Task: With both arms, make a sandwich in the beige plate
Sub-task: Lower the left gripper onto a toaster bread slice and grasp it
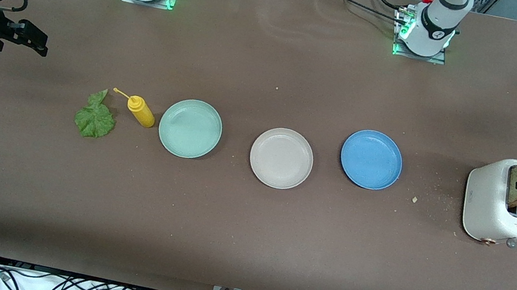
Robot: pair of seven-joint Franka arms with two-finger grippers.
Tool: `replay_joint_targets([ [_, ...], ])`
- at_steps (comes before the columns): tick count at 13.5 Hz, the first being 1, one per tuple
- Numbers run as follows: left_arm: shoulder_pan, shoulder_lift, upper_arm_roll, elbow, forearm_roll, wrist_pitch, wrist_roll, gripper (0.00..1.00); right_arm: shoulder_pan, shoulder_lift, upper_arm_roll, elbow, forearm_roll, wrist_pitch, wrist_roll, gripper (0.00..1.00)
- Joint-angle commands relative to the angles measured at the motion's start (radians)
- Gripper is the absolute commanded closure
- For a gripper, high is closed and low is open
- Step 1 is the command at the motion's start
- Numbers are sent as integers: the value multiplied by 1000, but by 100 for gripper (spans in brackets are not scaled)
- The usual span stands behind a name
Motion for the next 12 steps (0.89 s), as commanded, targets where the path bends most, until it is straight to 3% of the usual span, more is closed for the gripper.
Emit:
replay_joint_targets([
  [1,13,0,-11,16,-8,-7,31,81,-5,2,2,8,-1,0,11,0],
  [4,8,-2,-13,28,-6,-8,30,100,-5,2,3,8,-1,-2,11,0],
  [10,-10,-2,-16,183,-5,-168,47,100,-5,13,-1,8,-2,-5,8,0],
  [12,-21,-2,-17,221,-5,-214,45,100,-8,65,-1,15,-2,-16,-10,0],
])
